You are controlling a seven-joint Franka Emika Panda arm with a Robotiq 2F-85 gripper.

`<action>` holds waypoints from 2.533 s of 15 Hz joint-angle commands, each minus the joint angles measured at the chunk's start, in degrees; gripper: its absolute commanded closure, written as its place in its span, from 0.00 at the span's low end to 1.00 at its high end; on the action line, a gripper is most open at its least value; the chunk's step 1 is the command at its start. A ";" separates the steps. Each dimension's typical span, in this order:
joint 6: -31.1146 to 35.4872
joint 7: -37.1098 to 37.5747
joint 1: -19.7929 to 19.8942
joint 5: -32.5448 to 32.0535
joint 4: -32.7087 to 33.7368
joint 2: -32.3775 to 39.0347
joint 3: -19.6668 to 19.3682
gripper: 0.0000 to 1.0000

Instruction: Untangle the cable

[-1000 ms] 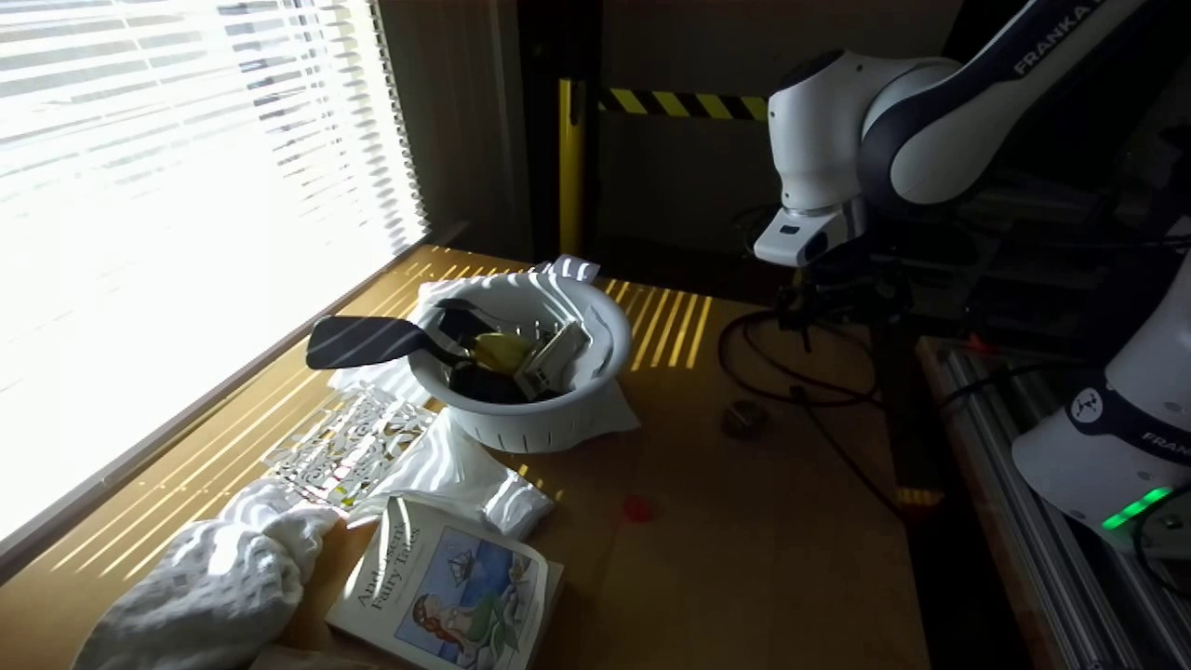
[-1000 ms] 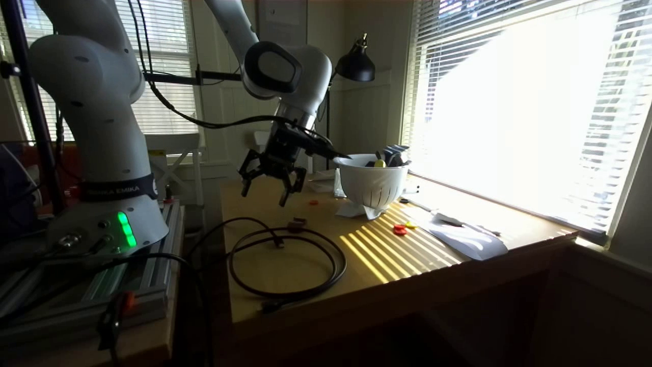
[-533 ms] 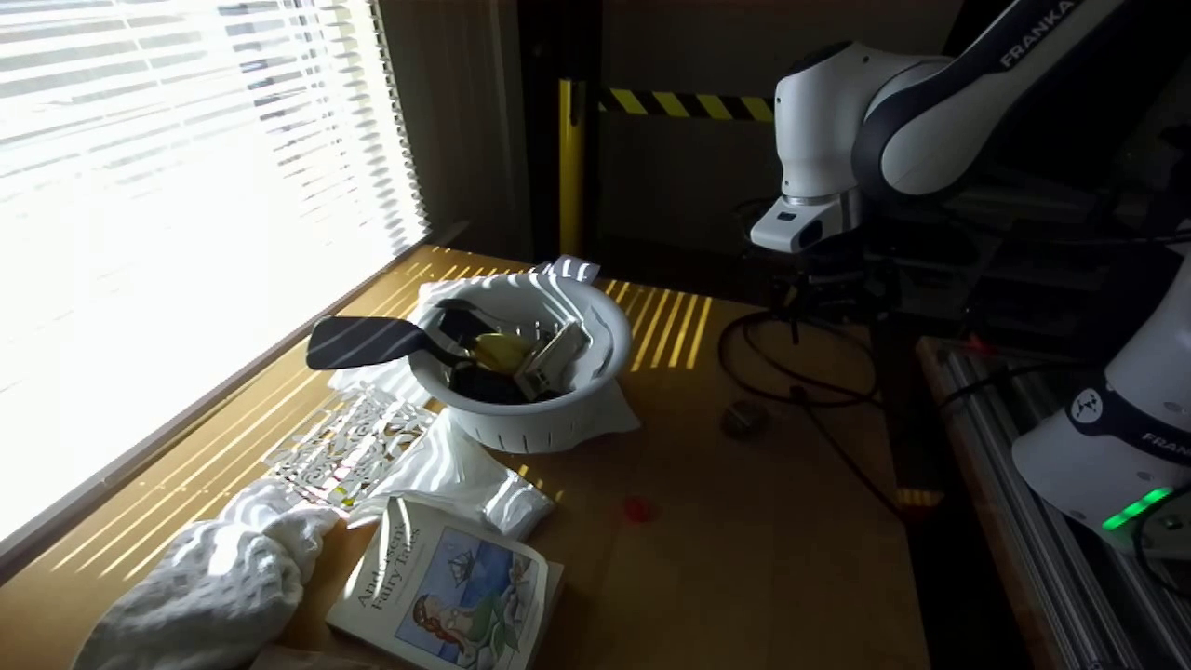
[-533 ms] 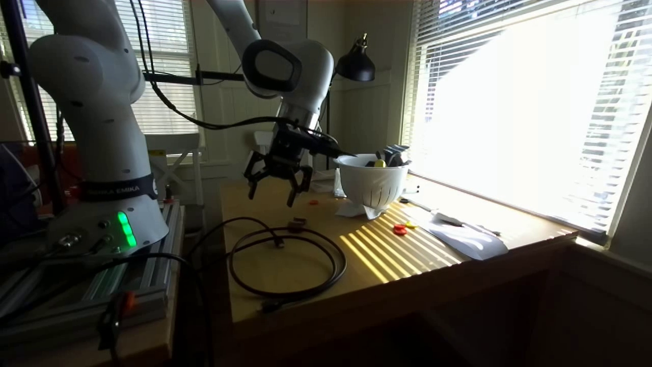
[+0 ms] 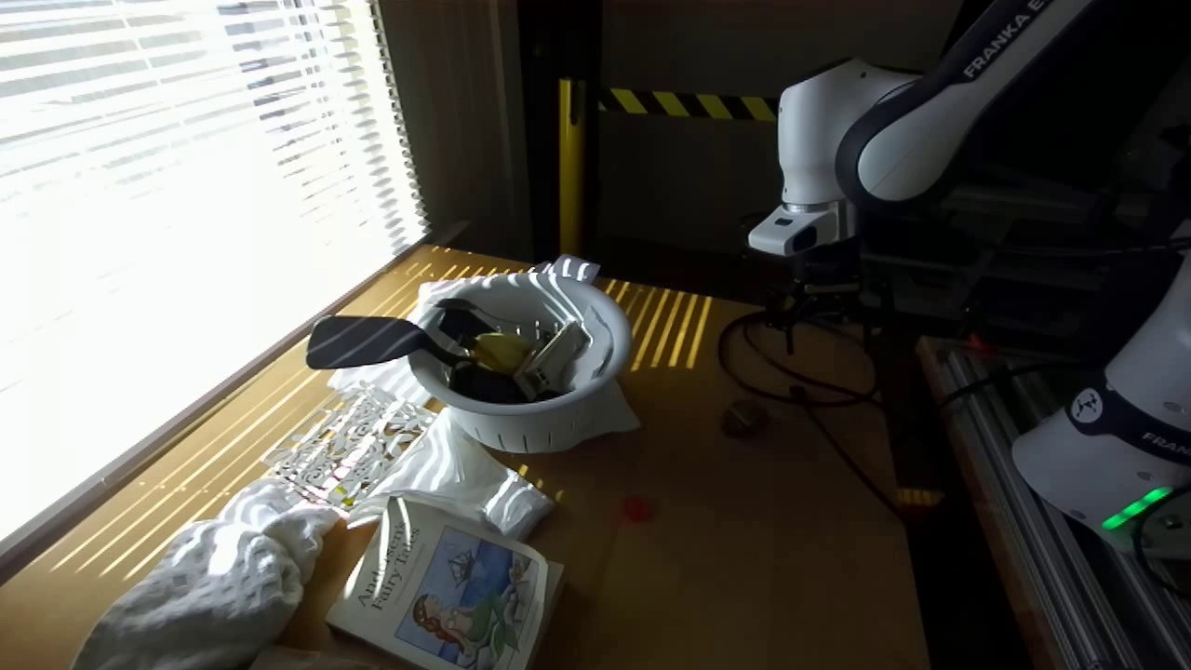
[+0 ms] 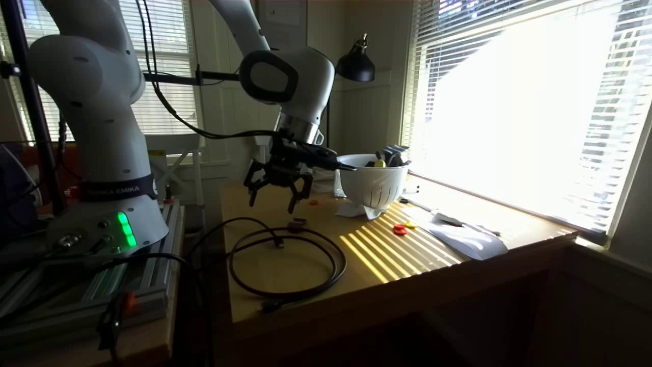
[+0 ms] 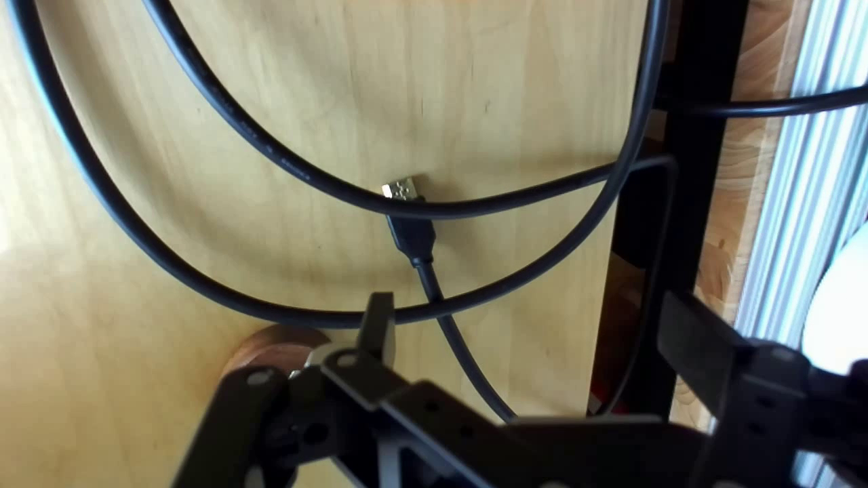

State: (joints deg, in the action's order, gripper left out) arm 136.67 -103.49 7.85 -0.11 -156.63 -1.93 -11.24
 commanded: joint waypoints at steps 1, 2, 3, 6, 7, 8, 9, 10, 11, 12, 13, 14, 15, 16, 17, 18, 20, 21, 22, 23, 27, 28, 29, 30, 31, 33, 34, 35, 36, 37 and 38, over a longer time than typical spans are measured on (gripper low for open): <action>2.42 -0.72 0.91 2.63 1.46 4.47 0.08 0.00; 2.69 -0.45 0.98 3.22 1.97 5.83 0.38 0.00; 3.14 -0.15 1.07 3.50 2.39 7.08 0.65 0.00; 4.12 0.60 1.29 4.14 4.14 10.63 1.67 0.00; 4.53 0.88 1.44 4.06 4.86 11.74 2.00 0.00; 4.73 0.96 1.57 4.10 5.64 12.90 2.45 0.00; 5.05 1.44 1.59 3.84 6.29 13.83 2.86 0.00; 5.45 2.01 1.54 3.59 6.74 14.65 3.35 0.00; 5.97 2.49 1.55 3.36 7.14 15.53 3.82 0.00; 6.12 2.94 1.45 2.91 7.50 16.46 4.38 0.01; 6.25 3.40 1.48 2.60 7.72 17.15 4.82 0.05; 6.10 3.69 1.51 2.34 7.94 17.72 5.26 0.05; 6.10 3.86 1.59 2.15 8.06 18.26 5.67 0.09; 6.07 3.85 1.74 2.08 7.90 18.46 6.02 0.11; 6.06 3.88 1.85 1.89 7.70 18.55 6.23 0.20; 6.09 3.85 1.99 1.88 7.38 18.45 6.40 0.30; 6.37 3.49 2.49 2.22 7.18 18.39 6.53 0.44; 6.23 3.22 2.80 2.53 7.08 18.12 6.57 0.53; 6.20 3.09 3.07 2.73 6.99 17.95 6.56 0.60; 6.30 3.07 3.33 2.83 6.84 17.74 6.54 0.68; 6.11 3.27 4.22 2.93 6.76 17.31 6.44 0.95; 5.85 3.68 4.27 2.69 6.85 17.07 6.30 0.99; 5.43 4.11 4.31 2.49 6.84 16.55 6.15 0.95; 4.19 3.71 4.60 2.49 6.44 14.51 6.06 0.94; 3.31 2.41 5.12 2.74 5.31 11.33 6.05 0.94; 3.19 -0.94 5.90 3.88 3.18 5.49 6.19 0.94; 4.03 -3.38 6.06 5.30 1.97 2.15 6.36 0.94; 4.92 -4.32 5.58 5.71 1.38 -0.27 5.95 0.94; 4.49 -4.48 4.67 4.94 1.32 -2.09 5.32 0.94; 7.15 -1.89 3.59 1.57 0.80 -3.74 4.75 0.94; 7.39 -1.06 2.98 -0.16 0.94 -5.00 4.64 0.94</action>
State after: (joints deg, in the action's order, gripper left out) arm 141.73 -105.65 12.50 3.03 -152.58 0.06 -5.80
